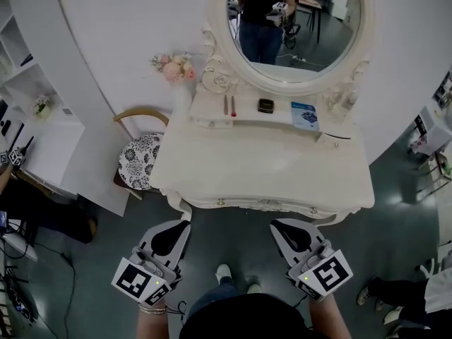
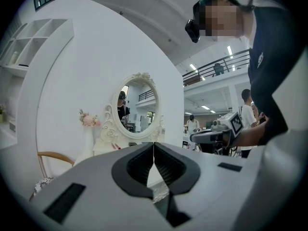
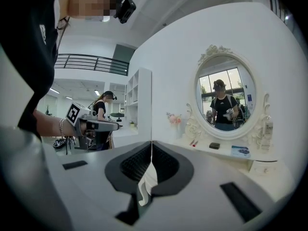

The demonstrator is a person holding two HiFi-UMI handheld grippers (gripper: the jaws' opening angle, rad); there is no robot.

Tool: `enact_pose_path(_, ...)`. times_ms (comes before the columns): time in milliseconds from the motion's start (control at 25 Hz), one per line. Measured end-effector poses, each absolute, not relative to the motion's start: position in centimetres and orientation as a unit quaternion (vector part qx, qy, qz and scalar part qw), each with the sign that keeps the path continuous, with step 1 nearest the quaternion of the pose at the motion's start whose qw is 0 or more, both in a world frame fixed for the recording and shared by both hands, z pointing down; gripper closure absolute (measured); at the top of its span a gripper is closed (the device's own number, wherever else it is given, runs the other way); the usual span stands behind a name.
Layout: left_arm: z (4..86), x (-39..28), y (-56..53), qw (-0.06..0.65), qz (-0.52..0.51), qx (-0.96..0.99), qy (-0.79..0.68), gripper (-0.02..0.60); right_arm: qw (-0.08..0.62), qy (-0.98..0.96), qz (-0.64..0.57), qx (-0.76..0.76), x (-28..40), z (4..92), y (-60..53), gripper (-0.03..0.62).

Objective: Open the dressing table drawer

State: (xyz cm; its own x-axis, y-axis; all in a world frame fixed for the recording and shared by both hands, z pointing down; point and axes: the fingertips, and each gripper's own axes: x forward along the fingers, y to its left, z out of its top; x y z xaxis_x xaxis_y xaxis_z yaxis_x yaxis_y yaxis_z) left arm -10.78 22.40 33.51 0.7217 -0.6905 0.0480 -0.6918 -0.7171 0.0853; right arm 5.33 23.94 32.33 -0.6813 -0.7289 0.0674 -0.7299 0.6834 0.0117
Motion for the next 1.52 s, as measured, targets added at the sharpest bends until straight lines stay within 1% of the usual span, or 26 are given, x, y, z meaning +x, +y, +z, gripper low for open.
enact_pose_path(200,33.6,-12.1,21.9,0.049,0.006,0.926,-0.374,0.563,0.053,-0.913,0.015,0.403,4.5,32.9,23.2,0.574)
enact_pose_path(320,33.7,-12.8,21.7,0.051,0.006,0.927,-0.373,0.563,0.047,-0.914,0.014,0.402,3.7,32.7,22.9,0.574)
enact_pose_path(560,34.1,-13.9,21.4,0.055,0.006,0.929,-0.367,0.563,0.063,-0.911,0.022,0.408,2.6,33.4,22.8,0.574)
enact_pose_path(1000,35.3,-15.6,20.1,0.07,0.006,0.926,-0.37,0.563,0.095,-0.901,0.037,0.422,2.1,35.4,21.9,0.574)
enact_pose_path(1080,35.5,-15.8,19.5,0.072,0.007,0.925,-0.373,0.563,0.091,-0.901,0.038,0.423,1.9,35.1,21.0,0.574)
enact_pose_path(1200,35.5,-16.1,18.6,0.075,0.007,0.923,-0.377,0.563,0.064,-0.909,0.026,0.41,1.0,33.9,19.6,0.574)
enact_pose_path(1360,35.6,-16.3,17.2,0.078,0.007,0.919,-0.387,0.563,0.089,-0.91,0.037,0.403,1.1,35.0,17.9,0.574)
enact_pose_path(1520,35.4,-16.4,15.7,0.08,0.005,0.914,-0.398,0.563,0.086,-0.917,0.035,0.389,0.6,34.4,15.8,0.574)
